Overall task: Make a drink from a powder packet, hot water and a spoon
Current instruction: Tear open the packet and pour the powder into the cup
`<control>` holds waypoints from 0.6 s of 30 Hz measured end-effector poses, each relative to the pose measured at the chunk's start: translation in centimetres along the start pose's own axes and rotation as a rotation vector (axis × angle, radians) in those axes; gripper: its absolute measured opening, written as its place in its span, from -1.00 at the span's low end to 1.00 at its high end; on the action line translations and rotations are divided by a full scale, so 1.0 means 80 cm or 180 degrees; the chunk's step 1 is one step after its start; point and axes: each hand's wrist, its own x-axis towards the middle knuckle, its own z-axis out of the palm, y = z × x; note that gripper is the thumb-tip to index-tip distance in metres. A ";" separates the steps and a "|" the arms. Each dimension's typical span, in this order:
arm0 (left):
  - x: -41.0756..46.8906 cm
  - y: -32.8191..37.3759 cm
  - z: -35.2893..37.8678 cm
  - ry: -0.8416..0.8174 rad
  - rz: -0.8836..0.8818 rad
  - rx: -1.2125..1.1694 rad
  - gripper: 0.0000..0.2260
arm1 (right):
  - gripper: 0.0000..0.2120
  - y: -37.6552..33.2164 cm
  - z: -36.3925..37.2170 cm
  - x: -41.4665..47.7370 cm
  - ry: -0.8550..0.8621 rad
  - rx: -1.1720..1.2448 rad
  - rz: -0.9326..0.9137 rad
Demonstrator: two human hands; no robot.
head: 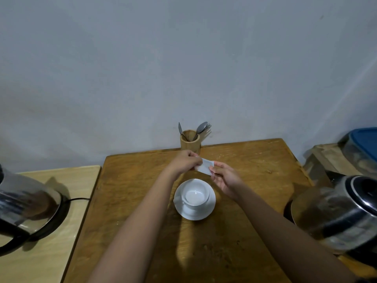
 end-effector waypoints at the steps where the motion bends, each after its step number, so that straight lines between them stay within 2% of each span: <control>1: 0.004 -0.002 0.002 0.0053 0.0012 0.0002 -0.81 | -0.64 0.001 -0.001 0.003 0.0016 -0.0052 0.0022; 5: 0.014 -0.013 0.005 0.0126 0.0058 0.0231 -0.93 | -0.60 0.003 -0.006 0.010 -0.0077 -0.0504 0.0057; 13: 0.023 -0.036 0.004 -0.0167 -0.0229 0.0803 -0.85 | -0.69 -0.001 -0.019 0.026 -0.0035 -0.2397 -0.0311; 18: 0.026 -0.053 0.007 -0.0060 -0.0175 0.0976 -0.87 | -0.71 0.000 -0.017 0.035 -0.0184 -0.2964 -0.0647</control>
